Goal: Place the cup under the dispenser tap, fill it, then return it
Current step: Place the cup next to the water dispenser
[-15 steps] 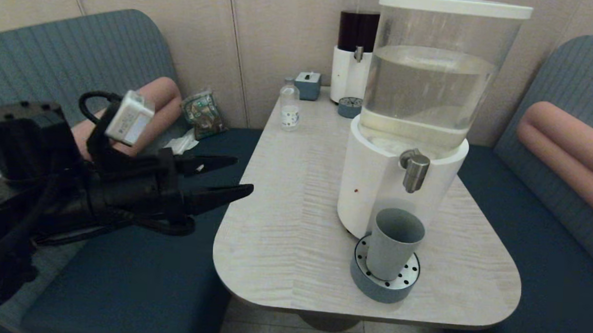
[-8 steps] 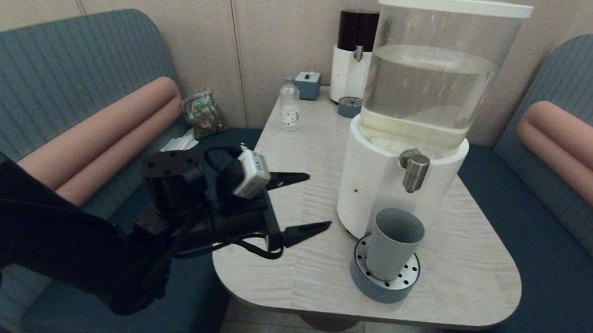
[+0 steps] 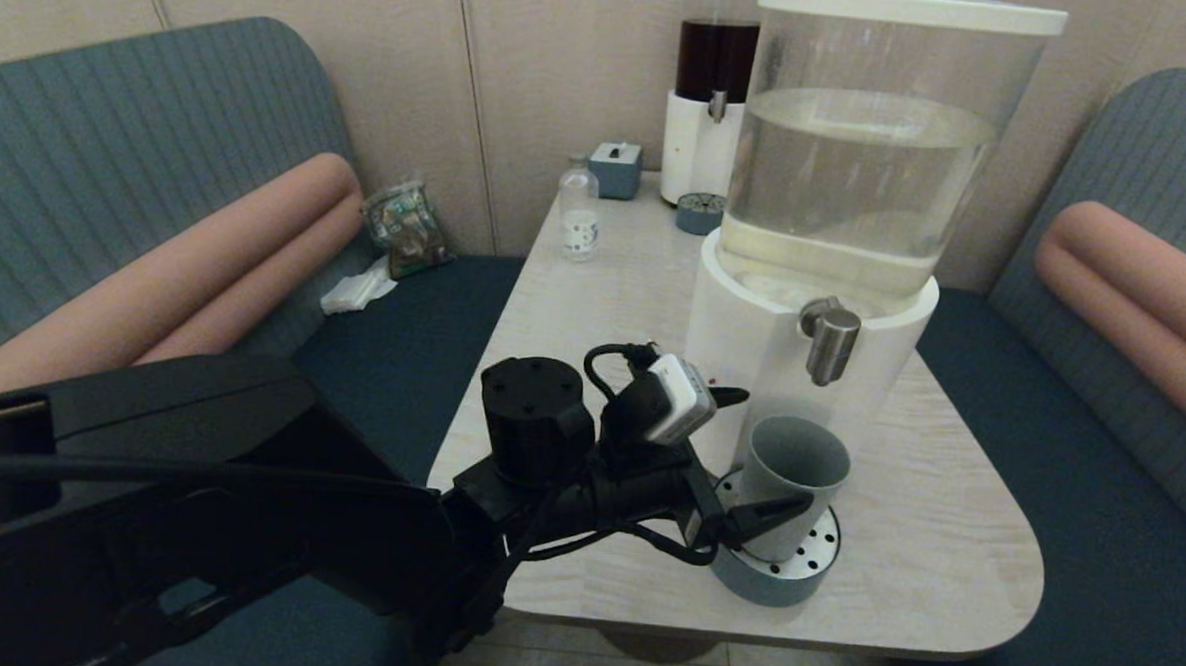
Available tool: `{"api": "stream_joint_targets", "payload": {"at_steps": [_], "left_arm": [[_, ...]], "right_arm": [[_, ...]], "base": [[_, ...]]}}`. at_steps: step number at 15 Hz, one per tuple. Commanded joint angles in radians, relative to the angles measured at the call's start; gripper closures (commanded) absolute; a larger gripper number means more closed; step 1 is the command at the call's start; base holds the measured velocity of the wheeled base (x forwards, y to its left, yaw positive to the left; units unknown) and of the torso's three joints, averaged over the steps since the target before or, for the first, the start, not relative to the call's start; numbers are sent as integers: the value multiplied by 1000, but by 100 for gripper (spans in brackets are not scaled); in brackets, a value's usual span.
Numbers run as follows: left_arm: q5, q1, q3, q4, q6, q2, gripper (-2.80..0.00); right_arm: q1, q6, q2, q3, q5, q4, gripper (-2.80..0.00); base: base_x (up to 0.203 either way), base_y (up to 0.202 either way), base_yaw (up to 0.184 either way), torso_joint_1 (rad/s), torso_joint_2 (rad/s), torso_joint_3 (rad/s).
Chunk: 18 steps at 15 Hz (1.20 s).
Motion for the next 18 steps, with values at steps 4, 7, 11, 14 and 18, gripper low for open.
{"api": "stream_joint_targets", "payload": {"at_steps": [4,7,11,14,18], "left_arm": [[-4,-16,-6,-9,2,50,-280],[-3,-40,-45,-12,-1,103,-280],[3,-64,-106,-12,-10,141,-280],[20,-63,-126,-17,-24,142,0],[60,-63,-112,-38,-36,100,0]], "right_arm": [[0,-1,-2,0,0,1,0],[0,-1,-2,0,0,1,0],[0,-1,-3,0,0,1,0],[0,-1,-2,1,0,1,0],[0,-1,-2,0,0,1,0]], "base": [[0,0,0,0,0,0],[0,0,0,0,0,0],[0,0,0,0,0,0],[0,0,0,0,0,0],[0,0,0,0,0,0]]}}
